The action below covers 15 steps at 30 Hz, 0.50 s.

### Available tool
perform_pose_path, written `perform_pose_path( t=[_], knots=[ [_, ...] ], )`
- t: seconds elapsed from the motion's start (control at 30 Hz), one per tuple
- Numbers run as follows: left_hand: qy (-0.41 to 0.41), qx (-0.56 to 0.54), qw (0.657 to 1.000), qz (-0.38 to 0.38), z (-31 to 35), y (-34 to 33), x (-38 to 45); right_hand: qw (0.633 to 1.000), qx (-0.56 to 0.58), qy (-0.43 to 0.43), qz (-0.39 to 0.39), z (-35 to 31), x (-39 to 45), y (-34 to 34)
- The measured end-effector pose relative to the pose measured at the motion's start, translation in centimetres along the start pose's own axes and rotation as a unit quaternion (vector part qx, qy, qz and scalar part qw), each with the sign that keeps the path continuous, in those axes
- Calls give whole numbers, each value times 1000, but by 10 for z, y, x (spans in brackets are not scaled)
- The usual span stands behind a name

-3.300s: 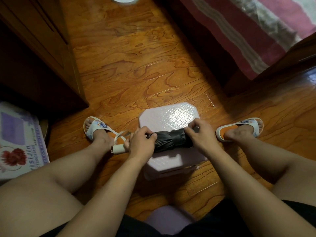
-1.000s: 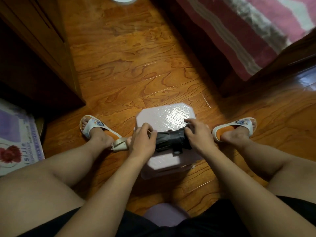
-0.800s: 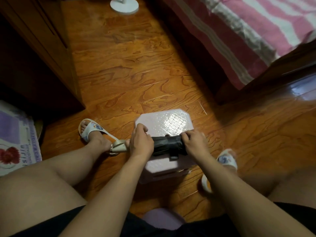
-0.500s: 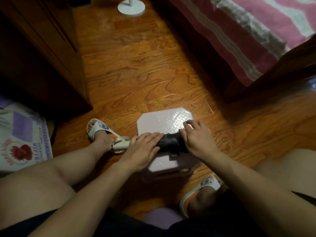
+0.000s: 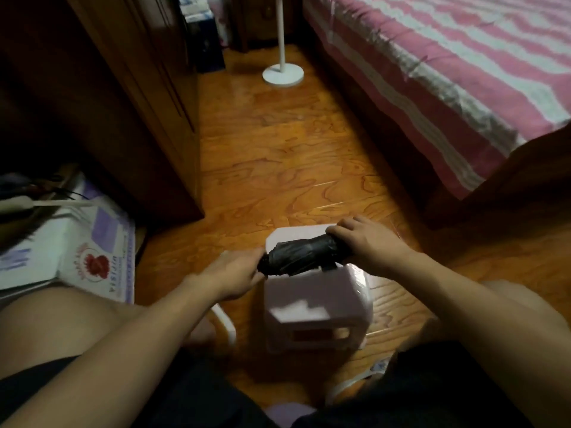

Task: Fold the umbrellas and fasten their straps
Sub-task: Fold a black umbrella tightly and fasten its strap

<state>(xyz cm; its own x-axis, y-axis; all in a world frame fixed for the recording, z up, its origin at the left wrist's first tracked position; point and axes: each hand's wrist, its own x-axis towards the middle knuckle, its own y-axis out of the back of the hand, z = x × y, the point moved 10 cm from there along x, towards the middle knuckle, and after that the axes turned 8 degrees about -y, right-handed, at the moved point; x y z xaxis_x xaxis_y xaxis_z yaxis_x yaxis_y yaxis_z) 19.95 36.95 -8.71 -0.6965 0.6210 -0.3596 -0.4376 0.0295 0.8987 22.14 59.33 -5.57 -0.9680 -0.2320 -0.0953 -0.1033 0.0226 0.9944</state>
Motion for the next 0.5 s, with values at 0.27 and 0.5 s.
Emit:
perform_pose_path(
  t=[0.27,0.5],
  knots=[
    [150,-664,686,256,-21,60,-84,873,458,-168,-5,-85,56,96],
    [154,-773,392,475,-108,162,-144,841,529,16,-112,-281,102,164]
  ],
)
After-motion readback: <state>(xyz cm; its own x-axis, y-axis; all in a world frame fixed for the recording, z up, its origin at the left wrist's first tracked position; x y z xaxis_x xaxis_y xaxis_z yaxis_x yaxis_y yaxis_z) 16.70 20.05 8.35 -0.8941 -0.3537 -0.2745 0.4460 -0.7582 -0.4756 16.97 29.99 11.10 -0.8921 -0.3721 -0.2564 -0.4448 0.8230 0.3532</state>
